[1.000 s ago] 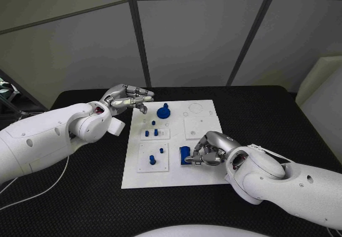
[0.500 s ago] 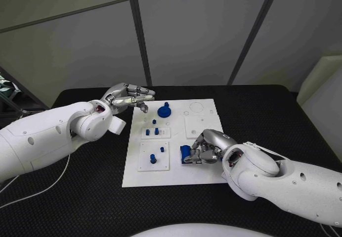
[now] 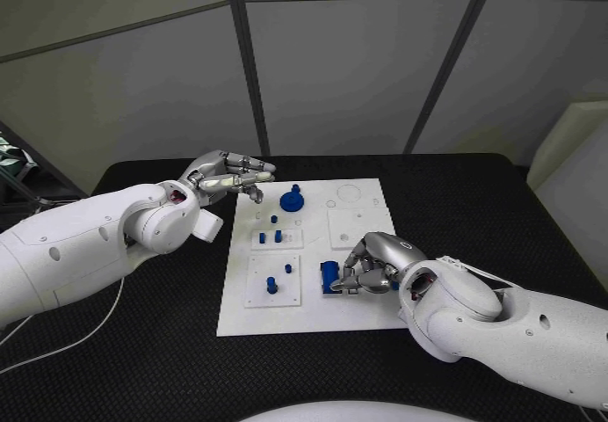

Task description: Assemble the parts on the task board

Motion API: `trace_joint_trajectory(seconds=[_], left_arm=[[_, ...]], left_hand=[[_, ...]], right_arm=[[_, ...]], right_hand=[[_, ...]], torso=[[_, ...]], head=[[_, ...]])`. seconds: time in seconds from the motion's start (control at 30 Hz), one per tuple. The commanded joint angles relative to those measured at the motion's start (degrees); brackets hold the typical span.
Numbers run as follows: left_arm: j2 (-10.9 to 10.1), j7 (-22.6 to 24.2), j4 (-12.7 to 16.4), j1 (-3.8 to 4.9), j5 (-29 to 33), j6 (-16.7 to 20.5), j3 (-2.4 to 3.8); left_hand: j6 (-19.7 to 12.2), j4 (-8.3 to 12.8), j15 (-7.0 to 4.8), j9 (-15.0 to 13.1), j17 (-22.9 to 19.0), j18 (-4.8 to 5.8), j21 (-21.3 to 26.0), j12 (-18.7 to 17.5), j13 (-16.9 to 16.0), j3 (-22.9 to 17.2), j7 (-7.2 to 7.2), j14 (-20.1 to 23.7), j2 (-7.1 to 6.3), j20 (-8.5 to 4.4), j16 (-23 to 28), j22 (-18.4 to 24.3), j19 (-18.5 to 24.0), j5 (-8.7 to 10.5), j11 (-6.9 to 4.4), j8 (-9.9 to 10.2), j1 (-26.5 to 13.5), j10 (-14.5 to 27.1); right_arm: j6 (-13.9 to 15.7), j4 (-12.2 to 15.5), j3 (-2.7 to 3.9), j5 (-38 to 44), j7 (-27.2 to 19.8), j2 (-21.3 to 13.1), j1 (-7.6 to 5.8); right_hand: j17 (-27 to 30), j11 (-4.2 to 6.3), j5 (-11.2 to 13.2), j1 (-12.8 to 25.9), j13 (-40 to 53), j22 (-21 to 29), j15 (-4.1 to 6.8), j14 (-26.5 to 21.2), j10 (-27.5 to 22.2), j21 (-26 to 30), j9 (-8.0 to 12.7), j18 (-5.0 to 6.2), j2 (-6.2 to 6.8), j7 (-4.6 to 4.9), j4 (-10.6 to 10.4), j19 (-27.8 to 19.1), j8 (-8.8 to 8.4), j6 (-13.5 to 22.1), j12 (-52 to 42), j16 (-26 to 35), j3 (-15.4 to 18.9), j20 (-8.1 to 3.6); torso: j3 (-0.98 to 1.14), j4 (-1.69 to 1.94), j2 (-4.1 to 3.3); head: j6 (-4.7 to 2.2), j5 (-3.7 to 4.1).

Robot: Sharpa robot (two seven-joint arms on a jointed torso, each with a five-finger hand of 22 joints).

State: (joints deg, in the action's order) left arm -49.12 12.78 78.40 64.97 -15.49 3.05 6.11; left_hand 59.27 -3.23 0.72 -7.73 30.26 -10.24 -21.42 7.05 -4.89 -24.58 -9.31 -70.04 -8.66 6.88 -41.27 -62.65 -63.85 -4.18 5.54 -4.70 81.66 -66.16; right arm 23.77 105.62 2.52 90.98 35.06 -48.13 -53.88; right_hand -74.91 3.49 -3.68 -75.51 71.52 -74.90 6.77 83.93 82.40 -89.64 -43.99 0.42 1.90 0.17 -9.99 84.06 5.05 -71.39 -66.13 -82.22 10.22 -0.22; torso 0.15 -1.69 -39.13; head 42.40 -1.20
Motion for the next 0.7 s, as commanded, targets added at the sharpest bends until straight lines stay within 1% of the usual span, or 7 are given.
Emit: trace_joint_trajectory(seconds=[0.03, 0.23, 0.33, 0.37, 0.4, 0.53, 0.7], left_arm=[[0.0, 0.0, 0.1, 0.07, 0.3, -0.7, 0.04], [0.0, 0.0, 0.0, 0.06, 0.3, -0.7, 0.04], [0.0, -0.1, 0.0, 0.05, 0.3, -0.7, 0.03], [0.0, -0.1, 0.0, 0.05, 0.3, -0.8, 0.03], [0.0, -0.1, -0.1, 0.04, 0.3, -0.8, 0.03], [0.0, -0.2, -0.1, 0.03, 0.3, -0.8, 0.02], [0.0, -0.2, -0.1, 0.01, 0.3, -0.8, -0.02]], left_hand=[[0.0, 0.1, 0.4, 0.0, 0.0, -0.17, 0.2, -0.2, 0.0, 0.1, -0.32, 0.0, 0.08, 0.18, 0.4, 0.0, 0.2, -0.29, 0.33, 0.3, -0.5, 0.1], [0.0, 0.1, 0.4, 0.0, 0.0, -0.17, 0.2, -0.2, 0.0, 0.1, -0.32, 0.0, 0.08, 0.18, 0.4, 0.0, 0.2, -0.29, 0.33, 0.3, -0.5, 0.1], [0.0, 0.1, 0.4, 0.0, 0.0, -0.17, 0.2, -0.2, 0.0, 0.1, -0.32, 0.0, 0.08, 0.18, 0.4, 0.0, 0.2, -0.29, 0.33, 0.3, -0.5, 0.1], [0.0, 0.1, 0.4, 0.0, 0.0, -0.17, 0.2, -0.2, 0.0, 0.1, -0.32, 0.0, 0.08, 0.18, 0.4, 0.0, 0.2, -0.29, 0.33, 0.3, -0.5, 0.1], [0.0, 0.1, 0.4, 0.0, 0.0, -0.17, 0.2, -0.2, 0.0, 0.1, -0.32, 0.0, 0.08, 0.18, 0.4, 0.0, 0.2, -0.29, 0.33, 0.3, -0.5, 0.1], [0.0, 0.1, 0.4, 0.0, 0.0, -0.17, 0.2, -0.2, 0.0, 0.1, -0.32, 0.0, 0.08, 0.18, 0.4, 0.0, 0.2, -0.29, 0.33, 0.3, -0.5, 0.1], [0.0, 0.1, 0.4, -0.1, -0.1, -0.17, 0.2, -0.2, -0.1, 0.1, -0.32, 0.0, 0.07, 0.18, 0.4, 0.1, 0.2, -0.29, 0.34, 0.3, -0.5, 0.1]], right_arm=[[3.3, 0.3, 0.02, -1.1, 0.1, -0.7, -0.05], [6.0, 2.2, 0.03, -4.8, -2.5, -3.0, -0.06], [6.6, 3.3, 0.09, -8.1, -4.1, -5.2, -0.09], [6.4, 3.5, 0.22, -9.2, -4.7, -6.0, -0.1], [6.1, 3.5, 0.52, -10.4, -5.1, -6.7, -0.12], [4.4, 3.0, 1.4, -13.2, -6.8, -9.8, -0.15], [2.5, 2.8, 1.74, -11.3, -7.5, -12.6, -0.17]], right_hand=[[-1.8, -0.14, -0.2, 2.6, -0.7, -14.6, 0.1, 3.3, 0.0, 0.3, -0.2, -0.23, 0.17, 0.42, -1.0, 5.7, -0.51, 0.2, 0.7, 0.3, 1.1, -0.26], [-0.8, -0.54, -0.3, 3.4, -1.3, -14.2, -0.18, 3.1, -0.4, 0.9, 0.0, -0.1, 0.98, 0.94, -2.0, 5.5, -1.44, 2.1, 1.6, 1.0, 1.5, -0.04], [-0.2, -1.19, -0.5, 2.3, -1.7, -13.9, -0.63, 3.0, -0.8, 1.4, 1.1, 0.03, 1.02, 1.78, -1.9, 5.3, -1.62, 5.5, 2.3, 1.5, 1.1, 0.29], [0.0, -1.45, -0.6, 1.9, -1.9, -13.7, -0.84, 3.0, -0.9, 1.5, 1.7, 0.07, 0.91, 2.12, -1.8, 5.2, -1.62, 6.8, 2.7, 1.6, 1.0, 0.45], [0.2, -1.76, -0.6, 1.5, -2.6, -13.5, -1.07, 2.9, -1.3, 1.8, 2.4, 0.15, 0.79, 2.49, -1.7, 5.1, -1.61, 8.2, 3.6, 1.8, 0.9, 0.64], [0.5, -2.82, -0.5, -0.1, -6.2, -13.2, -1.97, 2.9, -3.1, 2.4, 6.9, 0.27, 0.15, 3.65, -1.1, 4.9, -1.65, 12.2, 8.5, 2.1, 0.9, 1.49], [0.0, -2.76, -0.8, -1.9, -6.8, -13.5, -2.0, 3.0, -3.0, 1.8, 9.6, 0.15, -0.91, 3.64, -0.1, 5.1, -1.48, 11.1, 9.2, 1.9, 0.7, 1.69]], torso=[[-0.01, -0.02, -0.01], [0.01, -0.06, 0.02], [-0.03, -0.08, 0.05], [-0.03, -0.06, 0.04], [-0.04, -0.05, 0.05], [-0.06, -0.09, 0.07], [-0.04, -0.07, 0.03]], head=[[-0.2, 0.03], [-0.34, 0.16], [-0.43, 0.21], [-0.55, 0.3], [-0.99, 0.37], [-1.25, 0.26], [-1.36, 1.02]])
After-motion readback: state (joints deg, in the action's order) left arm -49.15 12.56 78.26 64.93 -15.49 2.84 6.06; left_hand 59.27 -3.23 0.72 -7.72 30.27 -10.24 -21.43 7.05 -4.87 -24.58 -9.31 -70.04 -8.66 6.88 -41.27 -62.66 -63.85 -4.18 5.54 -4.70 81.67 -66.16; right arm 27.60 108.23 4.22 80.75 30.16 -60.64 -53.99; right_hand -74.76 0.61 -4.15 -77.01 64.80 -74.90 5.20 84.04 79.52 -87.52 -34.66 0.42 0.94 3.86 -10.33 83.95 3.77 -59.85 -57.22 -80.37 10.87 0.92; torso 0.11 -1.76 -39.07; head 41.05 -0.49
